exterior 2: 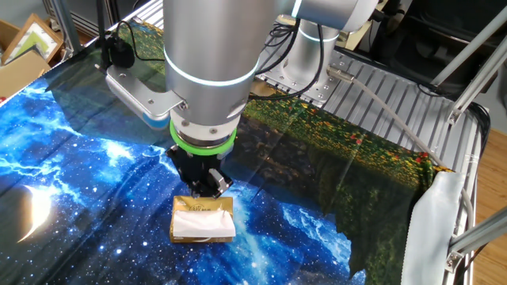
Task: Pull out a napkin
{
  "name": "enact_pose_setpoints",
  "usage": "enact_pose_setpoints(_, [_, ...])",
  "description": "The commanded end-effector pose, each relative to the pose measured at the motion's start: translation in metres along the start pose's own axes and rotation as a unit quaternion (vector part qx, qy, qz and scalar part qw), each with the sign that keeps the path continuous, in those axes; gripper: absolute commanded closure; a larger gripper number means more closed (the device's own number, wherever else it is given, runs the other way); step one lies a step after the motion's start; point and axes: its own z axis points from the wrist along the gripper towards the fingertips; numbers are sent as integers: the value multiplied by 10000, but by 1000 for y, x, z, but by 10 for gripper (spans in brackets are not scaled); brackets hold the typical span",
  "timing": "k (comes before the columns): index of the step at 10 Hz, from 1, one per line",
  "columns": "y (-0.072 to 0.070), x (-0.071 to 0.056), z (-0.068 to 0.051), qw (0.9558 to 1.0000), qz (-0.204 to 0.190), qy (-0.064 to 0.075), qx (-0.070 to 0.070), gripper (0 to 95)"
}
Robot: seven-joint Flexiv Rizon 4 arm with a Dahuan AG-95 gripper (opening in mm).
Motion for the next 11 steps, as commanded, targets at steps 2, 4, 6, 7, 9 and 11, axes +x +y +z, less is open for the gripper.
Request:
enact_pose_setpoints(2, [0,-1,-1,9999,91,54,2,950])
enact_pose_setpoints(4, [4,1,-4,9995,312,74,-1,950])
enact_pose_setpoints(6, [4,1,-4,9993,368,93,-9,950])
enact_pose_setpoints(7, [4,1,-4,9993,350,83,-25,950])
enact_pose_setpoints(9, [4,1,-4,9996,250,91,-76,950])
enact_pose_setpoints(11, [4,1,-4,9995,118,209,-190,950])
